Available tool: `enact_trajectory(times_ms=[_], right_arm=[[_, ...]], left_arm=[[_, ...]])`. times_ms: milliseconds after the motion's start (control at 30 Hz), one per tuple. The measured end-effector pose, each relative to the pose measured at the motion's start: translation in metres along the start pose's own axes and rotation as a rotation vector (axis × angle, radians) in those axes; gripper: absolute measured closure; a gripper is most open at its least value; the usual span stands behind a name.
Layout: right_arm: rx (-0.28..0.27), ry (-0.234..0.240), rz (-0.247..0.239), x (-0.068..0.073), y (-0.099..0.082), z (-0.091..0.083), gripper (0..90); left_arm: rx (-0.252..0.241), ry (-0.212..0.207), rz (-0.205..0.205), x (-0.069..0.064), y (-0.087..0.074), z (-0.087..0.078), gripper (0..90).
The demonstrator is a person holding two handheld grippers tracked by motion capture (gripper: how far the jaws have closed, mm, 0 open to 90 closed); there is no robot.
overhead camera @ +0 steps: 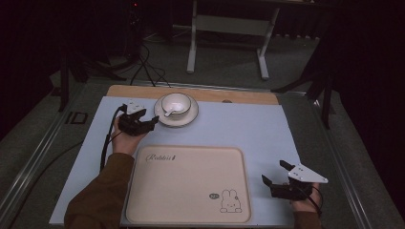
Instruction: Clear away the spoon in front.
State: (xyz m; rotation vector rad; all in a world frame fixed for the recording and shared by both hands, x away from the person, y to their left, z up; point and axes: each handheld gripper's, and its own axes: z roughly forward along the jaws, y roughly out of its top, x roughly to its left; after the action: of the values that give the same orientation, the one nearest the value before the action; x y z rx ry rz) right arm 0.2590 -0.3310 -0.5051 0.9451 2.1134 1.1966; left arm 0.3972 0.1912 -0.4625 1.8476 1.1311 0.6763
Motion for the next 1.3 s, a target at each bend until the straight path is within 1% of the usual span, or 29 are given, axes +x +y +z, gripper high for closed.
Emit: enact_trajectory(times_ms=[133,233,367,467,533,700,833,867,1033,1167,1300], right_arm=[[0.001,0.001,-0.001,0.000,0.000,0.000,11.4],[0.007,0.000,-0.001,0.000,0.000,0.000,11.4],[0.008,0.000,-0.002,0.000,0.000,0.001,11.4],[0.009,0.001,-0.003,0.000,0.000,0.000,11.4],[0.012,0.000,-0.004,0.000,-0.001,0.001,11.5],[0.013,0.001,-0.005,-0.001,-0.001,0.001,11.5],[0.013,0.000,-0.003,-0.001,-0.001,0.001,11.5],[0.014,0.000,-0.002,-0.001,-0.001,0.001,11.5],[0.013,0.000,-0.005,-0.001,-0.001,0.001,11.5],[0.010,-0.002,-0.004,-0.001,-0.001,0.001,11.5],[0.010,-0.003,-0.006,-0.001,-0.001,0.000,11.5]], left_arm=[[0.013,-0.007,-0.004,-0.002,0.000,0.006,41.3],[0.013,-0.017,-0.016,-0.004,0.001,0.010,41.3],[0.021,-0.023,-0.001,-0.008,0.003,0.015,41.5],[0.018,-0.026,-0.003,-0.010,0.005,0.019,42.3],[0.014,-0.034,-0.011,-0.010,0.005,0.023,44.2],[0.035,-0.027,-0.002,-0.013,0.002,0.034,48.6],[0.042,-0.019,0.002,-0.013,0.003,0.041,49.6],[0.036,-0.018,-0.004,-0.012,0.003,0.043,49.6],[0.043,-0.020,-0.008,-0.011,0.007,0.050,50.6],[0.064,-0.025,-0.025,-0.011,0.007,0.056,51.6],[0.088,-0.022,-0.027,-0.012,0.008,0.064,55.1]])
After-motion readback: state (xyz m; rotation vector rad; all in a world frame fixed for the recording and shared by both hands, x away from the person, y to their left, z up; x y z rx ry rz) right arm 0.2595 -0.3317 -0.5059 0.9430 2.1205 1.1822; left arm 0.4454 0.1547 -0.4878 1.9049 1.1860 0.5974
